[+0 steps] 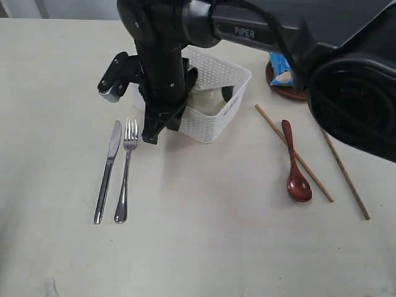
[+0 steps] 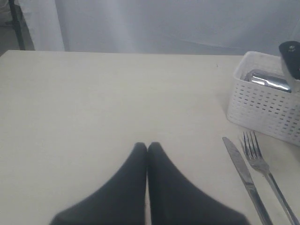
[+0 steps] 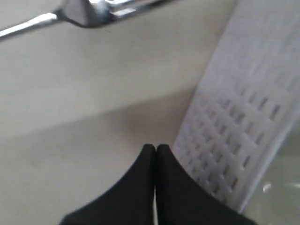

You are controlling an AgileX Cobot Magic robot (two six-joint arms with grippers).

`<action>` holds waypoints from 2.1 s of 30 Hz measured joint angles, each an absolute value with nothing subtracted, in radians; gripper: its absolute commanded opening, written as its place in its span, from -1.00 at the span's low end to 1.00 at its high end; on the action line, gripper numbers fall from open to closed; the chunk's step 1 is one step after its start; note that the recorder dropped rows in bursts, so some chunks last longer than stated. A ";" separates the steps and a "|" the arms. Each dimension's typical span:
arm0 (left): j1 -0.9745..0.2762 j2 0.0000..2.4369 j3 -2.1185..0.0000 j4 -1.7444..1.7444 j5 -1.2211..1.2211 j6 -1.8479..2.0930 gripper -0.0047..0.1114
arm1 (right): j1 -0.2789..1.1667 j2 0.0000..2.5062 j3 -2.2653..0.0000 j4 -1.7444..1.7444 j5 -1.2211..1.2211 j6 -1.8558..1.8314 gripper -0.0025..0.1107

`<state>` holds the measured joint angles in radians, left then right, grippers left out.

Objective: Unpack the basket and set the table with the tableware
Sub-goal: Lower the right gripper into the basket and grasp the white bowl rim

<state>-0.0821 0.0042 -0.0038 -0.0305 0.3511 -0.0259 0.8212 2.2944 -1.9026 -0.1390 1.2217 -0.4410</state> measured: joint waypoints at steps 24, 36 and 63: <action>-0.082 0.004 -0.004 -0.031 0.351 -0.026 -0.92 | 0.683 2.071 -1.903 -0.354 1.212 -0.316 -0.96; -0.082 0.004 -0.004 -0.031 0.351 -0.026 -0.92 | 0.531 2.054 -1.781 -0.142 1.218 -0.805 -0.08; -0.082 0.004 -0.004 -0.031 0.351 -0.026 -0.92 | 0.530 2.072 -1.761 -0.101 1.147 -1.060 -0.07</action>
